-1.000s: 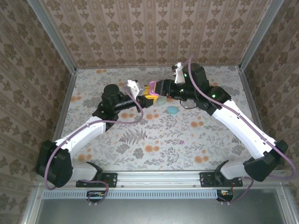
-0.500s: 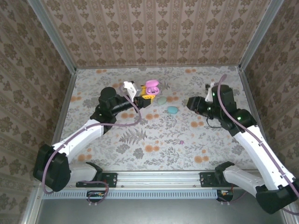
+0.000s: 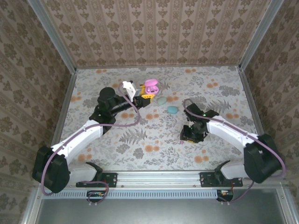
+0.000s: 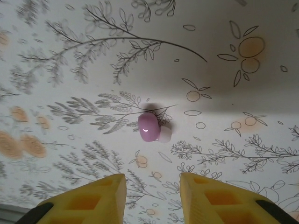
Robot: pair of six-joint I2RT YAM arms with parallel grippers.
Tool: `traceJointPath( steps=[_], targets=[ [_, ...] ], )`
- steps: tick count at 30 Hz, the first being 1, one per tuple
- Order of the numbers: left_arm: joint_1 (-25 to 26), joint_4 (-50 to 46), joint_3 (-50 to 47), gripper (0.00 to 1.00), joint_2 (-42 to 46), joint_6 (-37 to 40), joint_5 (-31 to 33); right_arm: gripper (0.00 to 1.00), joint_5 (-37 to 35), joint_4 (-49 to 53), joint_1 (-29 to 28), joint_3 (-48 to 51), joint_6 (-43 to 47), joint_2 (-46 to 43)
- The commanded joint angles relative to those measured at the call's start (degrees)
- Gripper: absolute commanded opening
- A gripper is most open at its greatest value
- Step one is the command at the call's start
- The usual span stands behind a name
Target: Insert wireless bluetooth earbuds into charging case
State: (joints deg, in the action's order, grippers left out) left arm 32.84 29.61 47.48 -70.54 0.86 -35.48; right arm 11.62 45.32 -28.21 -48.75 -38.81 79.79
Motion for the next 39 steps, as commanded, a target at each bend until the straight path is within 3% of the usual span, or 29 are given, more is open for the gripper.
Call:
traceJointPath(
  steps=[1,16,39],
  targets=[
    [-0.58,1.43,-0.31,0.3,0.83,-0.6,0.4,0.38,-2.36,1.93,-1.24,-3.76,3.33,4.37],
    [-0.85,0.9,-0.22,0.3,0.76,-0.43,0.5,0.34,-2.47,4.44,-2.8,-8.88,8.18,15.65],
    [-0.94,0.59,-0.11,0.3,1.01,-0.82,0.24,0.3,-5.53,5.22,-3.61,-10.57,9.71,19.25]
  ],
)
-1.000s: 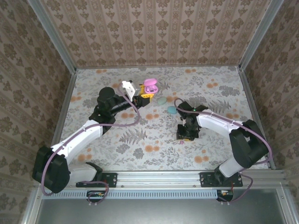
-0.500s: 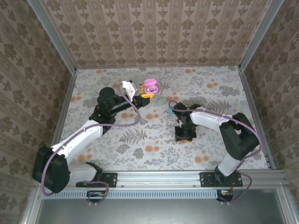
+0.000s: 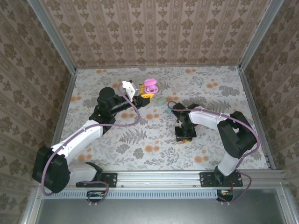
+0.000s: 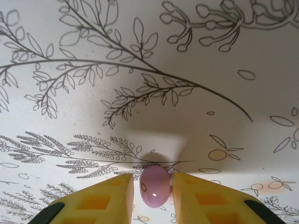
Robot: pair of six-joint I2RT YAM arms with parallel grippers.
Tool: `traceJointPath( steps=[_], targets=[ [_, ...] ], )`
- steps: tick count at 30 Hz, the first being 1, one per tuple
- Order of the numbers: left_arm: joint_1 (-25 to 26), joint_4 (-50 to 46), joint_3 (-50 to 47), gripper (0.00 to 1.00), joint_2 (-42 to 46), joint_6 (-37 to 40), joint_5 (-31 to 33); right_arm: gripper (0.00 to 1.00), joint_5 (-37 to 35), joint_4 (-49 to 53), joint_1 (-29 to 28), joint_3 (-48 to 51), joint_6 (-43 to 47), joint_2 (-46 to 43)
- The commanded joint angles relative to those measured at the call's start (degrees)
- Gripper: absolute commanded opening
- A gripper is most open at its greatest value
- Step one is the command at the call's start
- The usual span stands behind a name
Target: Insert wireless bluetooth earbuds into charging case
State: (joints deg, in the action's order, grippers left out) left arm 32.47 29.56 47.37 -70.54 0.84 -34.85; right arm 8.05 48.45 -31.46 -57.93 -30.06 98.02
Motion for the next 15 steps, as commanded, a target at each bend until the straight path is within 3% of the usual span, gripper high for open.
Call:
traceJointPath(
  steps=[1,15],
  targets=[
    [-0.56,0.66,0.04,0.3,1.02,-0.77,-0.39,0.3,-1.99,1.93,-0.35,-1.44,1.05,1.05],
    [-0.56,0.41,0.29,0.3,0.67,-0.84,-0.48,0.29,-1.34,2.86,-0.35,-1.69,-0.5,1.79]
  ],
)
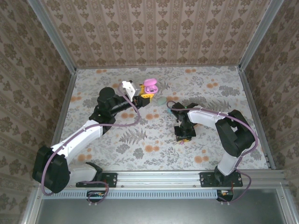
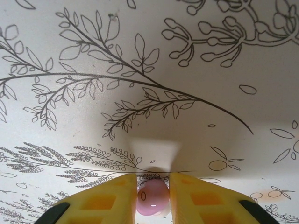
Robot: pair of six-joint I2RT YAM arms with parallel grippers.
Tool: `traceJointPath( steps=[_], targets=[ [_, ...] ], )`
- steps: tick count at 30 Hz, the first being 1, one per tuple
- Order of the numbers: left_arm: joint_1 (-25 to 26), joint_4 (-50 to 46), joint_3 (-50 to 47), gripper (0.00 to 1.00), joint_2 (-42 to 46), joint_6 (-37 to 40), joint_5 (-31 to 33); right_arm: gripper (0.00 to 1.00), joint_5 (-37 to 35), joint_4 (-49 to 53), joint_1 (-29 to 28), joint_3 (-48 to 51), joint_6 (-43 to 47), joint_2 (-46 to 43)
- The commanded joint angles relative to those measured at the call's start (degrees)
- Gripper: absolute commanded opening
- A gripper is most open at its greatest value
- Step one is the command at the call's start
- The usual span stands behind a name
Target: Insert wireless bluetooth earbuds into charging case
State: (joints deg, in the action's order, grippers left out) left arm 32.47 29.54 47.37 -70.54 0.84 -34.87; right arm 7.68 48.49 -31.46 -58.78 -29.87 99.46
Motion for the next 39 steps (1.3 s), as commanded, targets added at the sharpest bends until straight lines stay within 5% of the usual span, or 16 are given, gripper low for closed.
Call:
traceJointPath(
  steps=[1,39],
  targets=[
    [-0.56,0.41,0.3,0.3,0.67,-0.84,-0.46,0.3,-1.17,2.61,-0.35,-0.68,-1.13,-0.05],
    [-0.74,0.07,-0.14,0.3,0.76,-0.49,-0.28,0.22,-0.3,0.54,-0.97,0.34,-6.57,-3.88]
  ],
)
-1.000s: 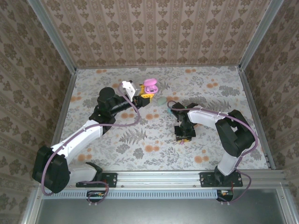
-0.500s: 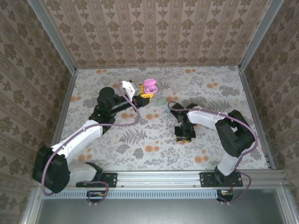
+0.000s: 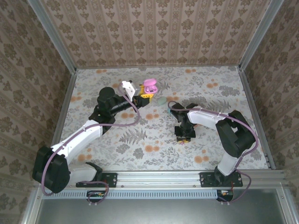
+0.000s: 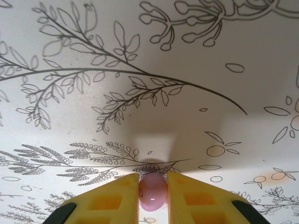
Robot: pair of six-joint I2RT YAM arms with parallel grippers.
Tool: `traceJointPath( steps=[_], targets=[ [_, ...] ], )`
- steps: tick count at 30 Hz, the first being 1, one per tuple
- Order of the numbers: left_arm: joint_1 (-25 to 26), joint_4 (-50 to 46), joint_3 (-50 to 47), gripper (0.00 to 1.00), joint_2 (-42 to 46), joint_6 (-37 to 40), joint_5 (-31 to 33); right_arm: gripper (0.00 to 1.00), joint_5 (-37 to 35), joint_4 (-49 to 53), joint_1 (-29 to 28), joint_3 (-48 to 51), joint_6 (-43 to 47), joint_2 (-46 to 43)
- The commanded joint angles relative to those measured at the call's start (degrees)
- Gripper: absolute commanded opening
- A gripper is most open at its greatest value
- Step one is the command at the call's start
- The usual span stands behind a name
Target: Insert wireless bluetooth earbuds into charging case
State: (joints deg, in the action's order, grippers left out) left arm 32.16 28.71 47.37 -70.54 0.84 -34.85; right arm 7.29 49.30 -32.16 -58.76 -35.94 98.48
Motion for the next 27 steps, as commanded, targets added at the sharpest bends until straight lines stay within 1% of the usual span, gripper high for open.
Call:
traceJointPath(
  steps=[1,7,12,17,19,20,21,27],
  targets=[
    [-0.43,0.98,-0.13,0.3,0.67,-0.44,-0.38,0.22,0.25,-0.42,-0.2,0.23,-0.58,-3.79],
    [-0.53,0.91,-0.09,0.3,0.51,-0.56,-0.74,0.21,2.62,-1.61,0.68,-0.58,-1.14,-10.39],
    [-0.65,1.0,-0.4,0.3,0.32,-0.56,-0.66,0.21,8.05,-3.98,2.47,-2.73,-1.58,-17.5],
    [-0.72,0.91,-0.64,0.3,0.07,-0.58,-1.34,0.21,13.06,-4.47,4.44,-8.29,-1.45,-24.22],
    [-0.7,0.96,-0.62,0.3,-0.16,-0.47,-1.54,0.21,15.3,-4.96,4.82,-10.95,-1.41,-25.61],
    [-0.71,0.91,-0.63,0.3,-0.26,-0.22,-3.63,0.21,16.53,-5.54,4.99,-12.32,-1.49,-26.23],
    [-0.7,0.84,-0.58,0.3,-0.45,-0.06,-4.35,0.21,17.74,-6.1,5.05,-13.51,-1.69,-26.6],
    [-0.53,0.36,0.46,0.31,-1.82,0.33,-8.77,0.21,25.58,-13.83,5.09,-20.0,-3.87,-26.45]
  ],
)
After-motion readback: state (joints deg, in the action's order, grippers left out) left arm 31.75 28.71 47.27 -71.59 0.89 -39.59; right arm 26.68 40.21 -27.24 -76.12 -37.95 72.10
